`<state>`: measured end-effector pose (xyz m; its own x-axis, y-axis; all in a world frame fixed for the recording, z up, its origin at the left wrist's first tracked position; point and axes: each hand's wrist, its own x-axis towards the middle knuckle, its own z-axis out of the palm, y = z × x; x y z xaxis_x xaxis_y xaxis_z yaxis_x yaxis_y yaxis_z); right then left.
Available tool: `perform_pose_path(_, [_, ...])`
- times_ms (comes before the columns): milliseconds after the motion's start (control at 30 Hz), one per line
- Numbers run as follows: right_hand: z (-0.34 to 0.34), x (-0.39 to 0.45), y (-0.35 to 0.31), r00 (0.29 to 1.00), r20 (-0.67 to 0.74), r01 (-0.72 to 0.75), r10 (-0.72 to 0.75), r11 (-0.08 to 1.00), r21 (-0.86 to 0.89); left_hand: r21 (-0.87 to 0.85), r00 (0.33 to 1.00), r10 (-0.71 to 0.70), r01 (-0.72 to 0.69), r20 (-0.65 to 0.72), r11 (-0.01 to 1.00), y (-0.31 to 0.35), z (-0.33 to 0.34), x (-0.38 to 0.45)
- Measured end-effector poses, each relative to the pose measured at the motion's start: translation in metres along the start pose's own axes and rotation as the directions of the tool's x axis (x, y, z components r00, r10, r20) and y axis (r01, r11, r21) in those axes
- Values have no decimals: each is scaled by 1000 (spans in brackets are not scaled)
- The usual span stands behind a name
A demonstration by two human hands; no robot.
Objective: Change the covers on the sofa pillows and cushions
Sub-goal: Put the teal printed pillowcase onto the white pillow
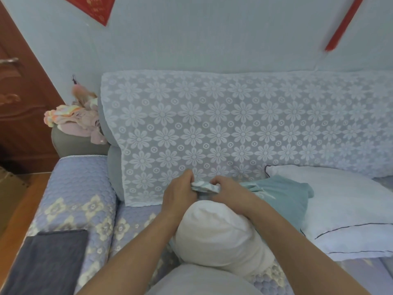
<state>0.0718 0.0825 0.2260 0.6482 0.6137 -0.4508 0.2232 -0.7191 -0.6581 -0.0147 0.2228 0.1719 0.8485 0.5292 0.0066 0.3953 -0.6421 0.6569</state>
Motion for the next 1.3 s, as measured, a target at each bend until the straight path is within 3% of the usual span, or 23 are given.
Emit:
perform_pose_path(67, [11,3,-3,983,-165,66,-84,992,-108,1,997,-16,16,-69,1000,1,4,-4])
perform_pose_path(200, [26,3,3,846,-456,151,-276,944,-292,-150,999,7,-2,32,989,1,10,-5])
perform_pose_path(267, [26,3,7,804,-490,223,-338,934,-279,-167,996,26,-12,83,986,-3,9,-5])
perform_pose_path(333, [23,4,7,870,-405,232,-280,959,-164,-319,983,-41,97,178,943,-5,4,-6])
perform_pose_path(367, [20,5,5,908,-351,213,-228,974,-81,-478,956,-117,239,271,845,-5,-3,-7])
perform_pose_path(400, [17,6,3,939,-294,185,-180,983,-10,-640,917,-139,364,374,677,-4,-10,-8])
perform_pose_path(433, [14,6,1,962,-229,165,-151,985,44,-736,852,-150,511,501,444,-4,-16,-8])
perform_pose_path(467, [11,5,-1,978,-156,154,-140,984,84,-744,774,-129,632,620,216,-3,-23,-8])
perform_pose_path(500, [9,4,-2,986,-91,151,-140,980,127,-715,719,-81,695,690,82,-2,-28,-7])
perform_pose_path(533, [7,2,-4,988,-38,156,-152,970,184,-678,679,-26,734,734,37,2,-33,-9])
perform_pose_path(600, [1,-4,-4,987,12,149,-159,948,282,-643,638,81,758,766,108,8,-42,-12])
perform_pose_path(667, [-5,-12,-2,985,37,149,-170,934,325,-602,596,124,736,793,310,11,-48,-16])
perform_pose_path(767, [-13,-37,3,946,-142,316,-293,929,194,-537,568,132,641,812,548,7,-57,-14])
perform_pose_path(833, [-19,-68,0,843,-254,519,-474,841,155,-522,579,119,604,807,602,5,-62,-11])
perform_pose_path(900, [-17,-97,-2,767,-149,636,-624,770,55,-533,600,100,607,794,589,4,-65,-8])
perform_pose_path(967, [0,-107,6,682,-36,710,-731,673,-209,-569,627,98,617,773,543,3,-65,-7])
perform_pose_path(1033, [21,-96,24,591,-151,676,-792,589,-443,-602,651,76,643,755,474,8,-67,-7])
perform_pose_path(1133, [26,-66,38,567,-474,414,-673,731,-543,-615,631,91,698,771,367,22,-66,-11])
perform_pose_path(1200, [21,-56,37,544,-524,359,-656,746,-561,-604,596,134,729,792,321,35,-65,-17])
perform_pose_path(1300, [25,-57,25,510,-496,455,-703,710,-538,-599,597,98,753,796,272,45,-66,-23])
